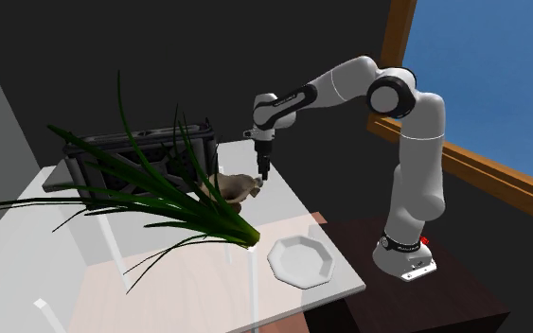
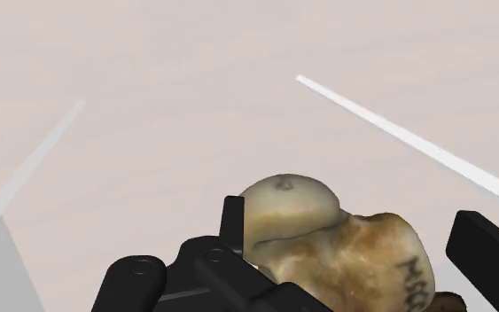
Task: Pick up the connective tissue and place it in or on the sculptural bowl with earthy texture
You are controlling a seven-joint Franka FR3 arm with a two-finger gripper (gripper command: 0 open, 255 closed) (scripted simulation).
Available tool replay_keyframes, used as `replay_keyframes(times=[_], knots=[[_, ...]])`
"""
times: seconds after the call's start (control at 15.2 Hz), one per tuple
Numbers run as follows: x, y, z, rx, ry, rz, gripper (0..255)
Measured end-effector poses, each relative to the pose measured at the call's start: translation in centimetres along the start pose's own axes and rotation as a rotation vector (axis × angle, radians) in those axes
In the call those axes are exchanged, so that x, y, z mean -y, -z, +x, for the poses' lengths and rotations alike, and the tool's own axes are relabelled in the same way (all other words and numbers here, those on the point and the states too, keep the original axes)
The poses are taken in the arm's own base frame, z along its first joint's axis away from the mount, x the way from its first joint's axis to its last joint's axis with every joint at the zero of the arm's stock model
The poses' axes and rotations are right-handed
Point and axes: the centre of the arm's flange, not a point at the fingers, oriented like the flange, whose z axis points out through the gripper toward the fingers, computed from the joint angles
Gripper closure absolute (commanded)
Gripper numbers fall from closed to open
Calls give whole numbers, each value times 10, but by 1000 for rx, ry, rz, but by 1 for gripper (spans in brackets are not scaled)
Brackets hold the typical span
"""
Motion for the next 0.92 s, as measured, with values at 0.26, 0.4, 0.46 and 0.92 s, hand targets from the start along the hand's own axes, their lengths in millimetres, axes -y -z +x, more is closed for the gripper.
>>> replay_keyframes(times=[0.26,0.4,0.46,0.92], knots=[[-26,6,23,76,247,33,0],[-27,-4,22,81,263,36,0],[-27,-8,23,81,266,36,0],[-27,-27,22,82,269,37,0]])
